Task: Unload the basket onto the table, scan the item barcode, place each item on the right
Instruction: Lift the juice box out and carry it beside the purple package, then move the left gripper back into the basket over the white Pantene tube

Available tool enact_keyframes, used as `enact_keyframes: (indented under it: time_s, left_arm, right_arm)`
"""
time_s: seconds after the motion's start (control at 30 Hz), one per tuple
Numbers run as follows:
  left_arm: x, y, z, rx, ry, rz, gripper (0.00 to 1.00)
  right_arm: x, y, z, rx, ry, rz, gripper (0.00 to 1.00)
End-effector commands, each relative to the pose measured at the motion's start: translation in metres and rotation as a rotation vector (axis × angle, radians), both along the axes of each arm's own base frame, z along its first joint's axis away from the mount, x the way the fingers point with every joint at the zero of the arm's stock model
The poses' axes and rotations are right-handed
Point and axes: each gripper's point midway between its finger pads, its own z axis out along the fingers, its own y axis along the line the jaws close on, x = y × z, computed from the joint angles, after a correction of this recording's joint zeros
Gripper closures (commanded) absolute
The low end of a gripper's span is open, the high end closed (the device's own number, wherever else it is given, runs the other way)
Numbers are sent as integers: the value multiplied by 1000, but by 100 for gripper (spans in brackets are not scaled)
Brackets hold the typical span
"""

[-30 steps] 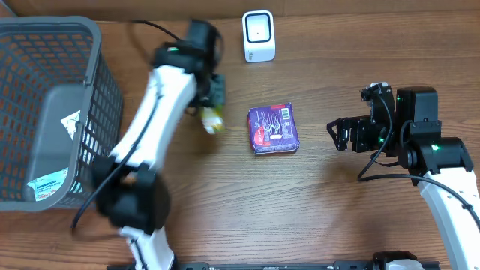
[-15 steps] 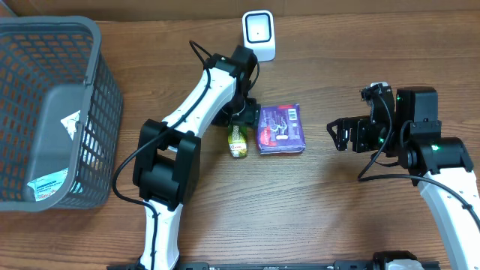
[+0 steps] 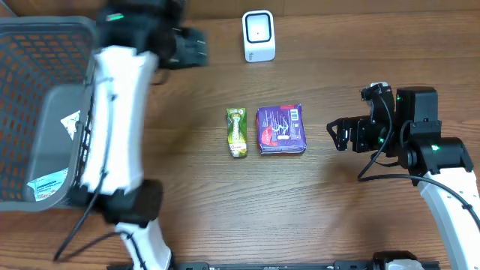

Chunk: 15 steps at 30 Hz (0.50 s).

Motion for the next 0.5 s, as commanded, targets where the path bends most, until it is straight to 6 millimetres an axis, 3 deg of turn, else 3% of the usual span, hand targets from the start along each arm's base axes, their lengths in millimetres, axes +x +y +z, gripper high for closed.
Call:
enact_keyframes:
  time_s: [0.0, 0.07, 0.2, 0.33, 0.47]
  left_arm:
    - [-30, 61, 39, 62, -78, 193, 22]
    - [-54, 103, 48, 96, -74, 334, 23]
    - [-80, 150, 47, 39, -59, 518, 23]
    - [-102, 194, 27, 9, 10, 687, 23]
    - [-104, 221, 4, -48, 42, 767, 23]
  right_arm:
    - [4, 0, 10, 0, -28, 1, 0]
    - [4, 0, 10, 0, -28, 0, 0]
    - [4, 0, 10, 0, -28, 1, 0]
    - [4, 0, 10, -1, -28, 1, 0]
    - [4, 0, 10, 0, -28, 1, 0]
